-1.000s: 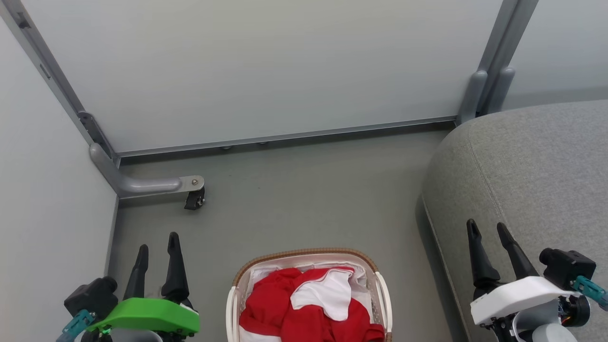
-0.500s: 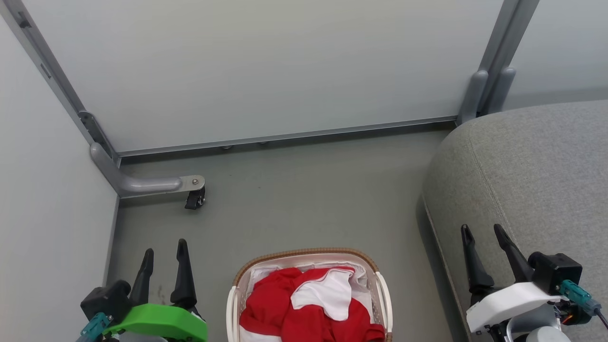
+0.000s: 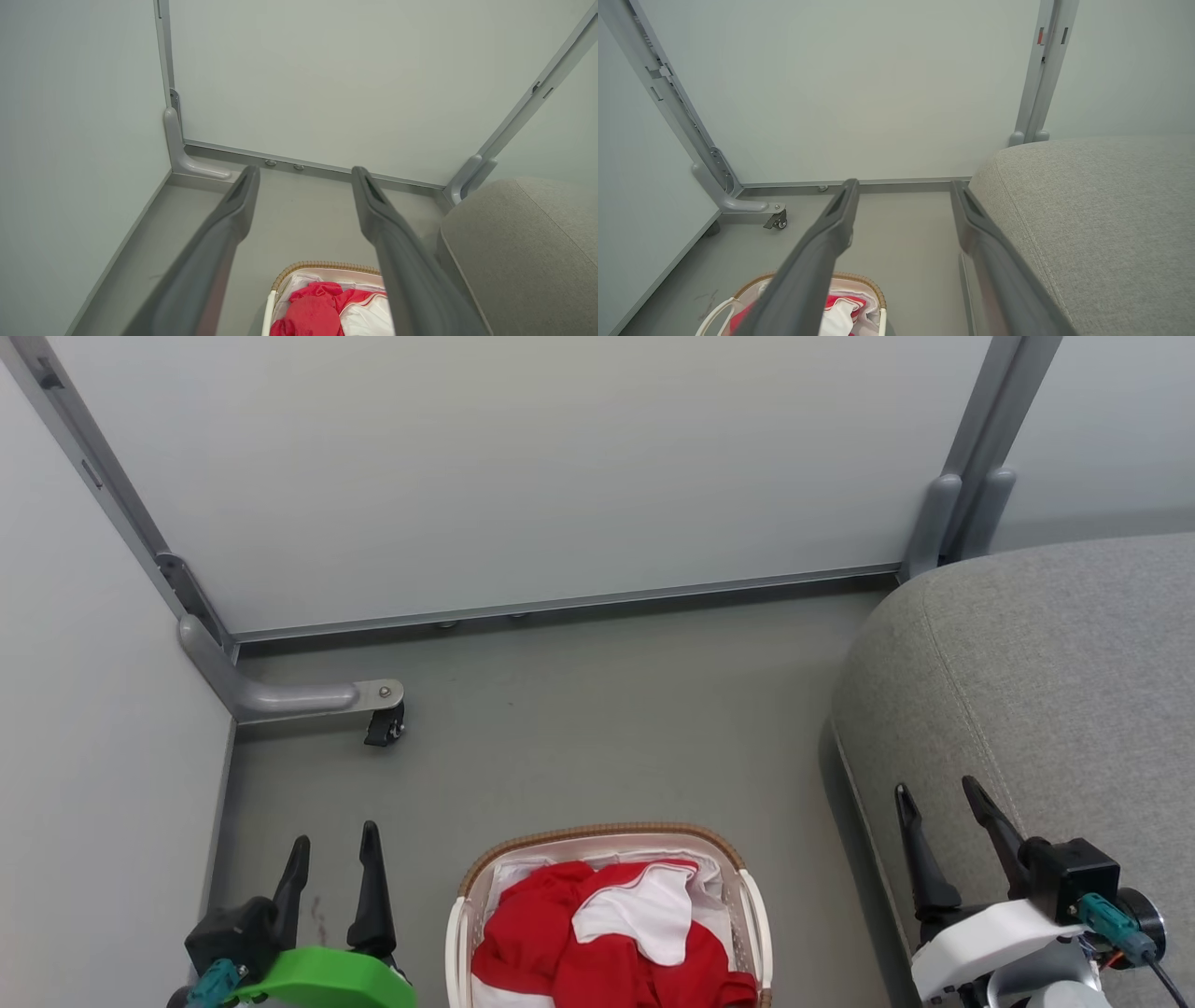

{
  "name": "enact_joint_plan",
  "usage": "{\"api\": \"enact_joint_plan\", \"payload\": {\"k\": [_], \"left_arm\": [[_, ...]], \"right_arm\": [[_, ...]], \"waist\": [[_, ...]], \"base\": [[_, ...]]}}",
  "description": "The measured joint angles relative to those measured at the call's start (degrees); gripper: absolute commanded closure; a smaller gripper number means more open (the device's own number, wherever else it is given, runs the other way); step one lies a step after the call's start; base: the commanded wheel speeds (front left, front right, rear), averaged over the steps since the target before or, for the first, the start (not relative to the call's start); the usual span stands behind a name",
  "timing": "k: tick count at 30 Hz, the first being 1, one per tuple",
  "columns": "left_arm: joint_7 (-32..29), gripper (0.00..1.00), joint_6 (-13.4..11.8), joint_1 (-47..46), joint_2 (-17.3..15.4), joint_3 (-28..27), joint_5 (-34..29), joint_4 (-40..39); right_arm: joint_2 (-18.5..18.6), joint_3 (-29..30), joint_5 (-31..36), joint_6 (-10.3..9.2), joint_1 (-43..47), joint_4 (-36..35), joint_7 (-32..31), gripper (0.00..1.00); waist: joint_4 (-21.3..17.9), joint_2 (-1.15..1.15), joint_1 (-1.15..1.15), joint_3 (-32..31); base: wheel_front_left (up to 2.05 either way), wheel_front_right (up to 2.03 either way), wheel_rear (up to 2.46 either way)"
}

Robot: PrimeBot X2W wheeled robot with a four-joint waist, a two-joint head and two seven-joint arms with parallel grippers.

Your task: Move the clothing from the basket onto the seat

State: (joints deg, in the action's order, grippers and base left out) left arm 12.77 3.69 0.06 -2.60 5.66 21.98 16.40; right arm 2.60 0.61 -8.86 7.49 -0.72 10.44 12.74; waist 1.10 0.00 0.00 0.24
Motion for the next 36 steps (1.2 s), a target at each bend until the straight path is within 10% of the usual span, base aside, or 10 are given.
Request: {"api": "enact_joint_plan", "payload": {"k": [36], "left_arm": [[2.36, 0.00, -0.41, 0.13, -0.08, 1.12, -7.25, 0.91]], "right_arm": [[0.10, -0.29, 9.03, 0.01, 0.15, -0.43, 2.27, 0.00]], "waist": [[0.09, 0.00, 0.00, 0.35]], "base": [[0.00, 0.00, 0.00]]}}
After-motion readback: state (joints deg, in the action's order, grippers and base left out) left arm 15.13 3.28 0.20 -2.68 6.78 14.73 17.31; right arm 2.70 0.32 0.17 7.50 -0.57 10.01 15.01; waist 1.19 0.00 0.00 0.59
